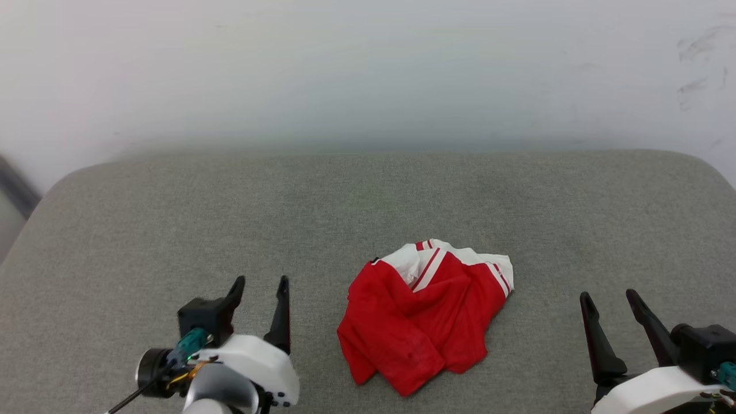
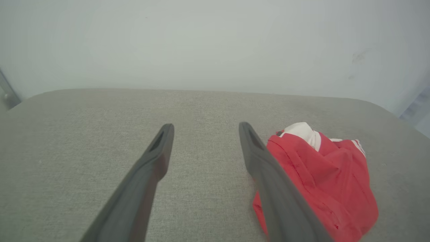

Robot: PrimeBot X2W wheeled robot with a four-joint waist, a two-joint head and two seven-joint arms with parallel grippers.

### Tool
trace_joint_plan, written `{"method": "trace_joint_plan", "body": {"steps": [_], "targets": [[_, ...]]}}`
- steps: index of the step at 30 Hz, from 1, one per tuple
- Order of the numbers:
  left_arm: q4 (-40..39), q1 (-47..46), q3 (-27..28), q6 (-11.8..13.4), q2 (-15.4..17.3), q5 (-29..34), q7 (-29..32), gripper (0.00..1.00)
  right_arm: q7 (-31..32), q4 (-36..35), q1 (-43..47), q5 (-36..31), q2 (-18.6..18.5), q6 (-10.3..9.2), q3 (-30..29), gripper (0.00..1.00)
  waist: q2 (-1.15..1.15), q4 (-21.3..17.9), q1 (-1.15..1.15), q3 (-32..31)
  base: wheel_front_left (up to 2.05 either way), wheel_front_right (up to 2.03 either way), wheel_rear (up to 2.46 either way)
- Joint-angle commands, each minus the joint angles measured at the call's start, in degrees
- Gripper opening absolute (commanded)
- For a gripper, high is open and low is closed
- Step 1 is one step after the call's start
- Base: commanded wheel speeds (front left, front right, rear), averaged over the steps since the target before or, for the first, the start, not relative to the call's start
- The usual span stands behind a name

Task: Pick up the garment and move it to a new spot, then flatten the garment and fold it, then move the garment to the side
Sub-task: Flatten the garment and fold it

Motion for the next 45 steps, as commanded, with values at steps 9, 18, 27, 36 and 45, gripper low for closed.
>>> {"method": "trace_joint_plan", "body": {"steps": [9,18,27,36,45], "targets": [[2.4,-12.3,-10.6,-9.3,-1.7,-0.8,15.6,1.0,0.1,-0.1,-1.5,-0.1,0.0,-0.02,1.1,1.0,0.0,-0.5,0.0,3.0,0.0,0.0,0.0],[7.9,-17.4,-17.1,-16.2,-1.7,-3.3,28.5,1.0,-0.8,0.7,-3.4,0.7,0.1,-0.02,1.7,1.0,0.0,-2.4,0.0,7.2,0.0,0.0,0.0],[12.6,-21.0,-25.1,-19.6,0.7,-5.5,37.1,1.0,-1.9,2.2,-5.4,1.2,0.1,-0.02,2.0,1.0,0.0,-2.9,0.0,9.5,0.0,0.0,0.0],[16.1,-23.4,-28.2,-19.8,1.6,-6.5,36.5,0.0,-2.0,3.1,-5.8,1.2,0.1,-0.02,2.3,1.0,0.0,-2.9,0.0,9.1,0.0,0.0,0.0],[12.0,-22.2,-23.3,-15.8,0.9,-7.0,25.5,0.0,-1.5,3.5,-4.2,1.5,0.1,-0.02,1.2,1.0,0.0,-1.3,0.0,6.9,0.0,0.0,0.0]]}}
